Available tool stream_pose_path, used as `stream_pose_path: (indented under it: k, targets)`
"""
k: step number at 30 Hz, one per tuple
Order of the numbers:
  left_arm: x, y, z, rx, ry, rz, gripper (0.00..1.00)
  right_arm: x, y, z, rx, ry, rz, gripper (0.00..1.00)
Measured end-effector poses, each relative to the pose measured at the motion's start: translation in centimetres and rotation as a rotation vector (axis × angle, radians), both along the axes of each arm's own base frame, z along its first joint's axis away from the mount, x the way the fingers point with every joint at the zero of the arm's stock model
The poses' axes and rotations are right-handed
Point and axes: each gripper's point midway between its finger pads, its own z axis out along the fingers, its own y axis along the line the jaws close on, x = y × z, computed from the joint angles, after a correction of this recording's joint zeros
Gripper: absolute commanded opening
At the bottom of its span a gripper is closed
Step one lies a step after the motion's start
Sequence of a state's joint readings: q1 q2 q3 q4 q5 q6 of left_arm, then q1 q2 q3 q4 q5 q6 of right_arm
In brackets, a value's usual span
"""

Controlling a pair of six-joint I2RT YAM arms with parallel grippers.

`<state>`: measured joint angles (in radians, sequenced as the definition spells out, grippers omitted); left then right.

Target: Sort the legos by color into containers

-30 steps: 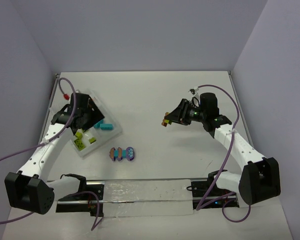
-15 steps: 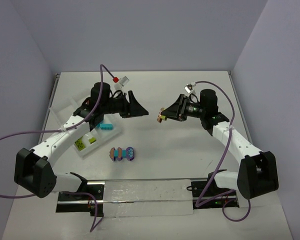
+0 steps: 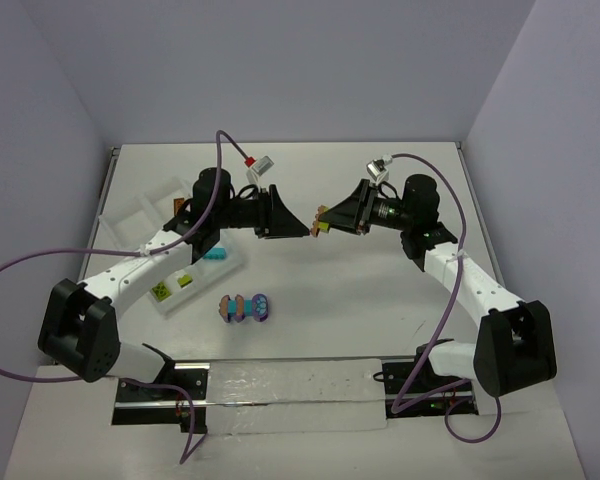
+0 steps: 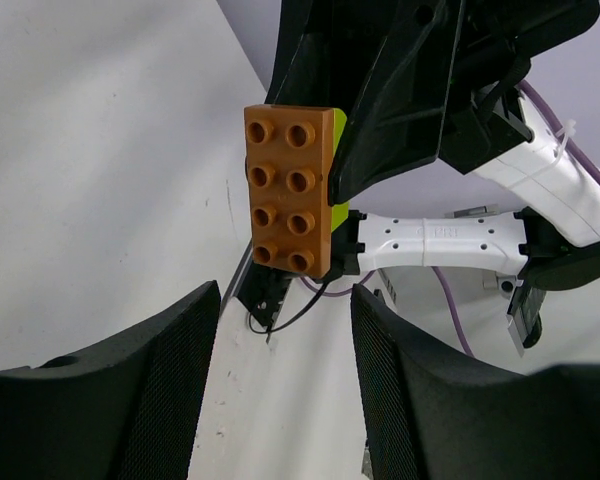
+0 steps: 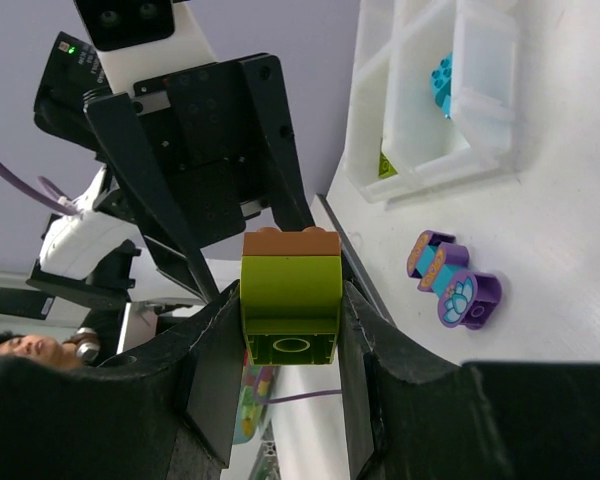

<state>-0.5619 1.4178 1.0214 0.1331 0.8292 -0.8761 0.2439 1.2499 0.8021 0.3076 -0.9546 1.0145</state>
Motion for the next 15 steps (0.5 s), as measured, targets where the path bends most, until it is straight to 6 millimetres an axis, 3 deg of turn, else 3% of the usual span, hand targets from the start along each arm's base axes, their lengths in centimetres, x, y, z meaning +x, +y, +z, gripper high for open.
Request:
stream_pose_path:
  k: [8,15]
  targets:
    - [0.0,-0.8,1.0,-0.062,0.001,-0.036,0.66,-0.2,0.4,0.8,0.024,-0.015,0.013,0.00]
    - [-0.4,-1.9,0.6,-0.084,0.024,-0.077,0.60,-0.3,0.5,1.0,0.031,-0.014,0.018,0.00]
